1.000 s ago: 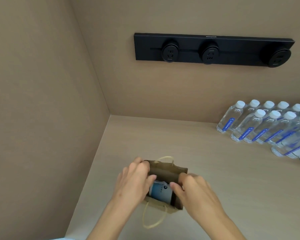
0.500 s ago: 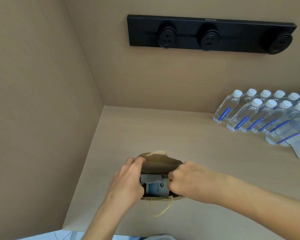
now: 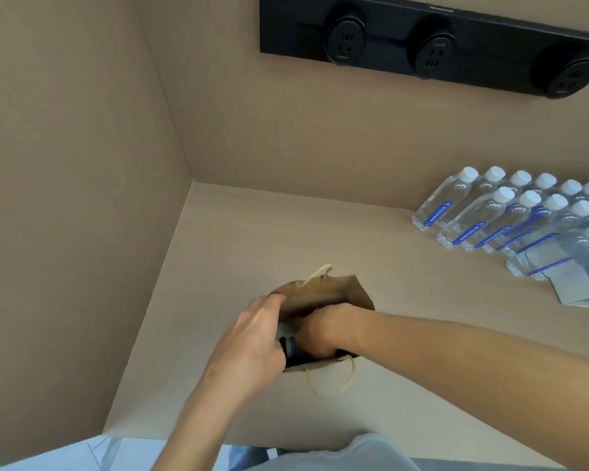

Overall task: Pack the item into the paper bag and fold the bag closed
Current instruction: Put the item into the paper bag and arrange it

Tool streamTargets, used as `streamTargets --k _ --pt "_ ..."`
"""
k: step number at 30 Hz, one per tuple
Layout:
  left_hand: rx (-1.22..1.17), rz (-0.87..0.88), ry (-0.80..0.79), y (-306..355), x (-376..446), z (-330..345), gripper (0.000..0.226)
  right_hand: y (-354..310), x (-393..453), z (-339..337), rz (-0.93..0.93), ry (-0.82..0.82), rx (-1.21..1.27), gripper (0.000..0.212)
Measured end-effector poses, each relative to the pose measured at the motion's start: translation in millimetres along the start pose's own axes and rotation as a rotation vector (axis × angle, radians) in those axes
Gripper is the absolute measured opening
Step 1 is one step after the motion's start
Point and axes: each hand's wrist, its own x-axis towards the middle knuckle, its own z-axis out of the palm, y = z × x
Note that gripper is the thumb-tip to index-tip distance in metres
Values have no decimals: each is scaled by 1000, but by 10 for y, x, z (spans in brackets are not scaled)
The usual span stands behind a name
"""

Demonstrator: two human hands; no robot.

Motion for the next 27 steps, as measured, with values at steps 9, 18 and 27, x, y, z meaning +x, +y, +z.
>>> streamTargets --k 9,18,27 --pt "-22 28 -41 -33 88 -49 70 32 -44 -27 -101 110 -33 39" --pt "-29 21 -57 -66 72 -73 75 39 -123 -31 -313 225 -307 36" --pt "-30 14 -42 -96 70 -64 73 -129 -33 -99 -227 192 173 22"
